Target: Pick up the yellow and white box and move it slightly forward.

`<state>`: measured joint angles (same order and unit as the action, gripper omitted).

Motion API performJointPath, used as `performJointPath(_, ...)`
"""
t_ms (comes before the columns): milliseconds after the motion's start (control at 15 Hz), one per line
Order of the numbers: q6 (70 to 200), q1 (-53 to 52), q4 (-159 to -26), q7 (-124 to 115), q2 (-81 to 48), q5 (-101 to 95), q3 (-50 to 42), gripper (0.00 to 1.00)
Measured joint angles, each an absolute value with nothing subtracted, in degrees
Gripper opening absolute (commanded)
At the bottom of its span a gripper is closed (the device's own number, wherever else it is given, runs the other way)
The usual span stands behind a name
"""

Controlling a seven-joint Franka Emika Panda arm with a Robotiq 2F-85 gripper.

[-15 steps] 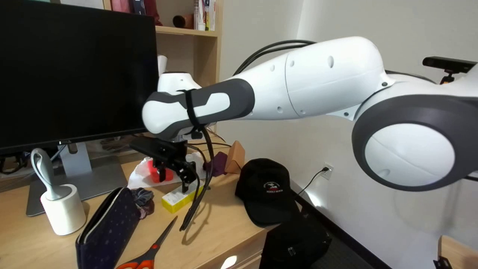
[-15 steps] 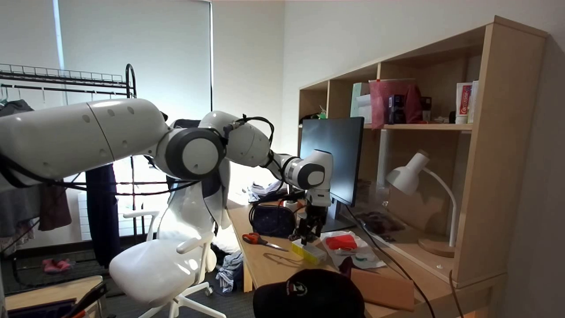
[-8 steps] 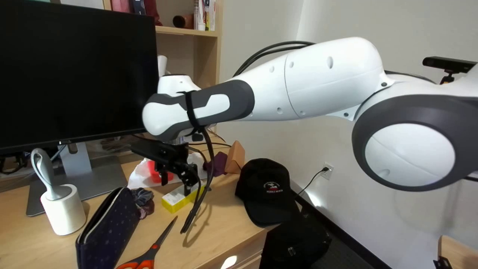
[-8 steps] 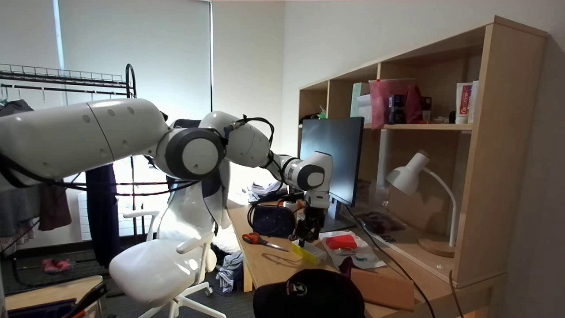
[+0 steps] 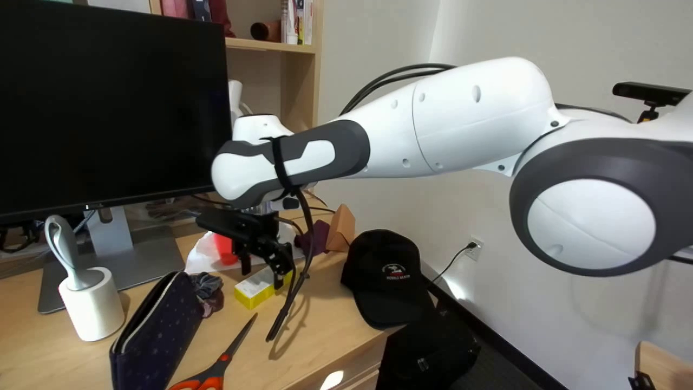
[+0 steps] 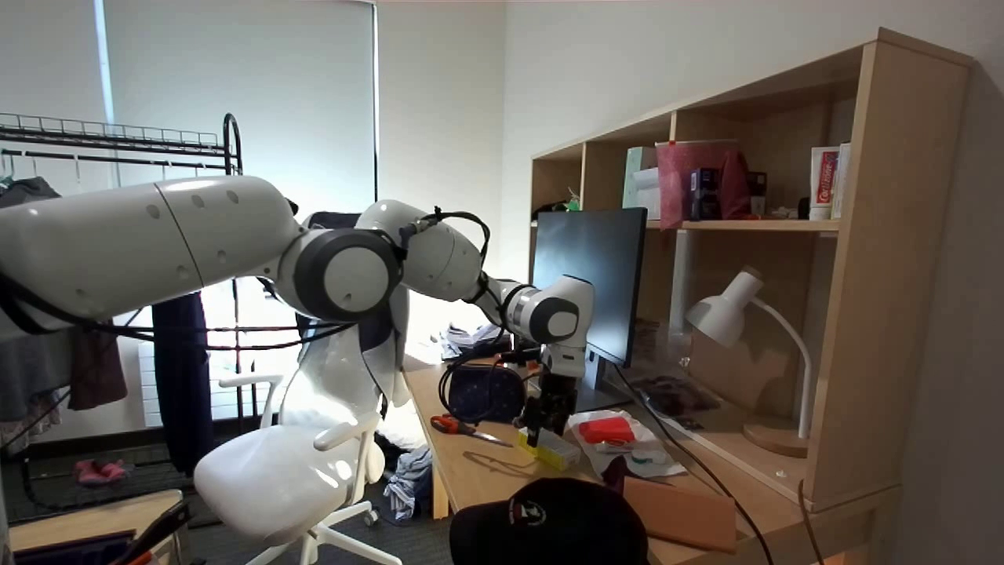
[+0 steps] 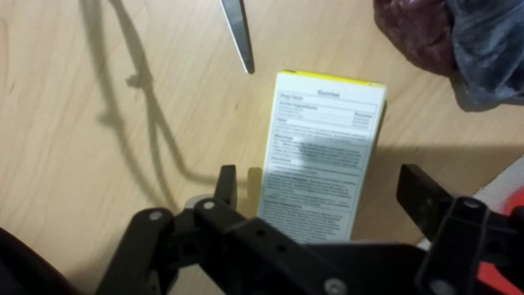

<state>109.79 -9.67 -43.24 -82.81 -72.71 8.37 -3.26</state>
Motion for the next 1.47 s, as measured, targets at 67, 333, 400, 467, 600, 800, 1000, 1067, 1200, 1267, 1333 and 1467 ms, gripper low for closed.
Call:
performJointPath(67,109.74,-9.59,-43.26,-82.81,-72.89,8.37,-3.26,0.75)
performJointPath(333,109.25,-9.33,-43.48,-82.81,-73.34,8.37,-3.26,0.53)
performJointPath(400,109.16,-9.28,-43.54,-82.81,-73.34,8.37,-3.26,0.45)
performJointPath(467,109.16,-9.24,-43.51,-82.81,-73.31,8.37,-3.26,0.39)
performJointPath(600,109.15,-9.2,-43.46,-82.81,-73.22,8.37,-3.25,0.29)
performJointPath(800,109.15,-8.97,-43.46,-82.81,-73.11,8.44,-3.21,0.29)
performJointPath(1000,109.2,-8.06,-43.47,-82.8,-72.53,8.7,-3.18,0.29)
performJointPath(1067,109.27,-7.6,-43.49,-82.8,-72.17,8.86,-3.17,0.29)
performJointPath(1200,109.34,-6.29,-43.51,-82.76,-71.25,9.66,-3.08,0.29)
performJointPath(1267,109.35,-5.45,-43.51,-82.59,-70.71,10.21,-2.95,0.29)
performJointPath(1333,109.34,-4.51,-43.51,-82.12,-70.14,10.87,-2.78,0.29)
performJointPath(1467,109.2,-2.37,-43.48,-79.95,-69.02,12.08,-1.93,0.54)
